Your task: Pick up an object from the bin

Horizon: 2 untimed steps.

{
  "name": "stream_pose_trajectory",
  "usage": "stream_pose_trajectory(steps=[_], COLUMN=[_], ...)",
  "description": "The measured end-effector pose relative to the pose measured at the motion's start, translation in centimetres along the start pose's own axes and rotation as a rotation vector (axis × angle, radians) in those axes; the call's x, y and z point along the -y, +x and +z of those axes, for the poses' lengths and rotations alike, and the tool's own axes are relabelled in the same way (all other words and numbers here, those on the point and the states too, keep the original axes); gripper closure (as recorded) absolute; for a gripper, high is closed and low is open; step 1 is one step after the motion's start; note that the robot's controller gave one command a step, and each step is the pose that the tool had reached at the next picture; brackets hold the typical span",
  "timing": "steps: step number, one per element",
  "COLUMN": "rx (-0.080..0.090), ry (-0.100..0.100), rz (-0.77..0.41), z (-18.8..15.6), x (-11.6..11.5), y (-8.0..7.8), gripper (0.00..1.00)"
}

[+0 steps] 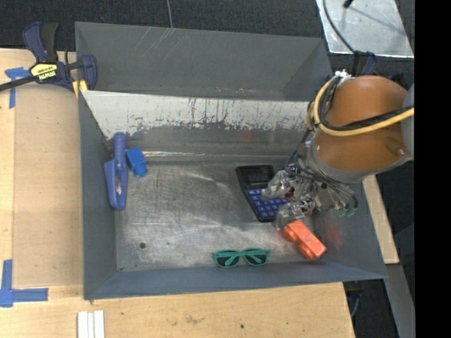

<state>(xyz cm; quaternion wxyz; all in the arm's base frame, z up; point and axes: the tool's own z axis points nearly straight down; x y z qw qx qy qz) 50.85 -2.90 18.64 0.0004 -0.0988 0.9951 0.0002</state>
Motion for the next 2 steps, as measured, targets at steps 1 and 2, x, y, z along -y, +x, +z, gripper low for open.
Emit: stream_pose_trajectory(steps=[1, 2], rx=[0.0, -0.006], ry=[0.0, -0.001], rz=[0.0, 0.0], z=[0.0, -4.9], x=[0.0, 0.1], y=[0.0, 0.2], gripper=[1.0, 1.0])
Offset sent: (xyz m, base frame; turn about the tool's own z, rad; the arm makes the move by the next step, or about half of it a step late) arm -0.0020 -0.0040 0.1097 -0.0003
